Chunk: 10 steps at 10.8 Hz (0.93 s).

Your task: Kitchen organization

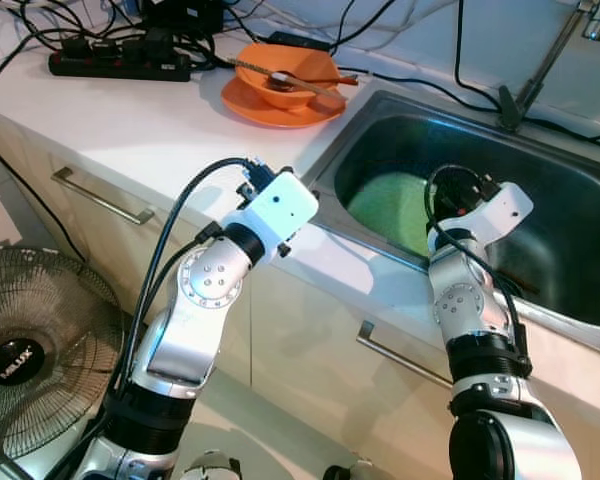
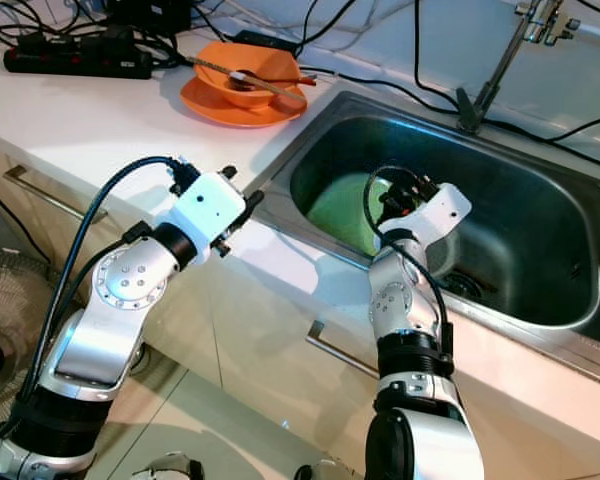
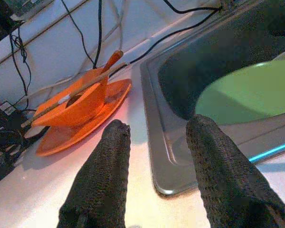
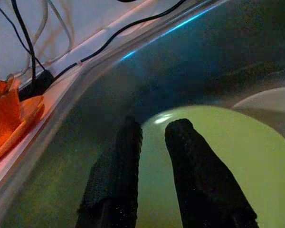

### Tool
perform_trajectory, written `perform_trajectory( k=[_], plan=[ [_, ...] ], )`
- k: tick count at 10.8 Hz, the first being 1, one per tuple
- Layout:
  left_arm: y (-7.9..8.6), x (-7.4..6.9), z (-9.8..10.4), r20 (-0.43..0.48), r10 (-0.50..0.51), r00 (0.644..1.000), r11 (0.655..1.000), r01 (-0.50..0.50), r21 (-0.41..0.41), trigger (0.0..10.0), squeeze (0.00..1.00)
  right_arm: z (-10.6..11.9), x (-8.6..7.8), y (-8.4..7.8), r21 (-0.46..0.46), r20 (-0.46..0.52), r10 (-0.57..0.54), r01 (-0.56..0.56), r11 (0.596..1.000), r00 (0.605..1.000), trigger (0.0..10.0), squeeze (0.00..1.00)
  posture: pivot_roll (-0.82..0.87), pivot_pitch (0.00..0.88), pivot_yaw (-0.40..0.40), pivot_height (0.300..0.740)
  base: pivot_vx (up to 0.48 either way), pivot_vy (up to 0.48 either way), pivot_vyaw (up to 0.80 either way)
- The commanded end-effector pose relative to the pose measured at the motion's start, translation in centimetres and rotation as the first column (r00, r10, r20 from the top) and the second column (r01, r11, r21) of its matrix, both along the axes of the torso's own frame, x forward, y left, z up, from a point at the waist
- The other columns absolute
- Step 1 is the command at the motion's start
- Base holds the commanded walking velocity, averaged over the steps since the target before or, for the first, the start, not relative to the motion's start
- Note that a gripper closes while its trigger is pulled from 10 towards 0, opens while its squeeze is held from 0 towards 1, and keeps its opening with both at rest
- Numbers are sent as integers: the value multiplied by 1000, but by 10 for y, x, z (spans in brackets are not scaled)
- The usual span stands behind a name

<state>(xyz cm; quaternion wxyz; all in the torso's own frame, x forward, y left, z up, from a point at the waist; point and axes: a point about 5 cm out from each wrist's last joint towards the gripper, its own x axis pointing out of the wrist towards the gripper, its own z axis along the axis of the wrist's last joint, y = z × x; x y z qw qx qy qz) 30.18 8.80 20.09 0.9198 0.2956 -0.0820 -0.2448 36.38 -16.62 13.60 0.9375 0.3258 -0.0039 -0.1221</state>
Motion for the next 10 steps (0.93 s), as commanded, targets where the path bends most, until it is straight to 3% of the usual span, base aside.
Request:
perform_trajectory(
  k=[1, 3, 5, 7, 8, 10],
  plan=[
    [-2, -3, 2, 6, -8, 1000, 1000, 8, -3, 10000, 0, 0, 2, 4, -6, 0, 13, -13, 1000, 1000, 10000, 0, 107, 68, -94, 719, 0, 0, 0],
    [-2, -2, 2, 8, -6, 1000, 1000, 6, -17, 10000, 0, 10, 2, 5, -68, 44, 26, -22, 997, 999, 10000, 0, 102, 65, -91, 719, 0, 0, 0],
    [3, 0, 4, 49, 36, 998, 994, -31, -104, 10000, 0, 41, 0, 24, -270, 171, 111, -62, 961, 979, 10000, 0, 96, 64, -93, 719, 0, 0, 0],
    [18, 6, 10, 92, 138, 986, 967, -114, -228, 10000, 0, 70, -12, 41, -457, 285, 214, -63, 887, 934, 10000, 0, 88, 62, -99, 719, 0, 0, 0],
    [23, 8, 10, 79, 183, 980, 946, -153, -285, 10000, 0, 75, -19, 46, -506, 308, 243, -58, 861, 920, 10000, 0, 79, 60, -101, 719, 0, 0, 0],
    [39, 17, 2, 20, 246, 969, 888, -217, -406, 10000, 0, 54, -33, 50, -580, 241, 259, -75, 811, 935, 10000, 0, 52, 53, -99, 719, 0, 0, 0]
  ],
)
